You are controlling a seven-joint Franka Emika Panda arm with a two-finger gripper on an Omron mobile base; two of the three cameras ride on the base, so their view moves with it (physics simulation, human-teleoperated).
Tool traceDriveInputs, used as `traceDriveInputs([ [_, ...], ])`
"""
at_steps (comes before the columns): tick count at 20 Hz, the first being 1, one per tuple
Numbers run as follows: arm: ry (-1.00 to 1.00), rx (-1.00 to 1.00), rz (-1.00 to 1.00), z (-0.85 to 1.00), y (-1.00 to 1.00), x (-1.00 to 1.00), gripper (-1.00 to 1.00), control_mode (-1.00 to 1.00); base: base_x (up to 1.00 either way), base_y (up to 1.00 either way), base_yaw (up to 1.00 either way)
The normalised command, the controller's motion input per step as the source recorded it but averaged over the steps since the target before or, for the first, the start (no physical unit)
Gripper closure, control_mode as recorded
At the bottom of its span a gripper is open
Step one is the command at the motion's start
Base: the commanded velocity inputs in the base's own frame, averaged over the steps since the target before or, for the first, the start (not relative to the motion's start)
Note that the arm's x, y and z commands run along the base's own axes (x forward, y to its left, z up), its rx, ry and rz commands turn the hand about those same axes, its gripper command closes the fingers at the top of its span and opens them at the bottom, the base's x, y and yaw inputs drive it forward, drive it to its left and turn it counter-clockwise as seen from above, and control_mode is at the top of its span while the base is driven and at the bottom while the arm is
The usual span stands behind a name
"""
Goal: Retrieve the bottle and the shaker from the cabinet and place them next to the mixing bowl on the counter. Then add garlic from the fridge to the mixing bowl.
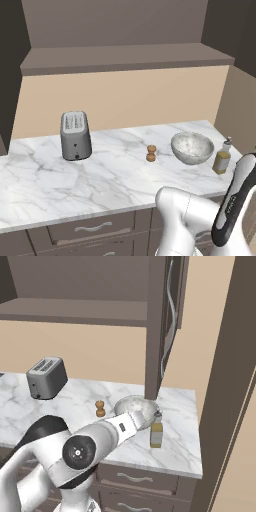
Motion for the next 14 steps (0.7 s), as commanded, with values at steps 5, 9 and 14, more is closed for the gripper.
traceDriveInputs([
  [5, 0.19, -0.28, 0.01, 0.46, 1.00, -0.53, -1.00, -1.00, 0.00, 0.00, 0.00],
  [9, 0.09, -0.23, 0.04, 0.63, 1.00, -0.42, -1.00, -1.00, 0.00, 0.00, 0.00],
  [14, 0.01, -0.22, 0.01, 0.18, 0.96, -0.38, -1.00, -1.00, 0.00, 0.00, 0.00],
])
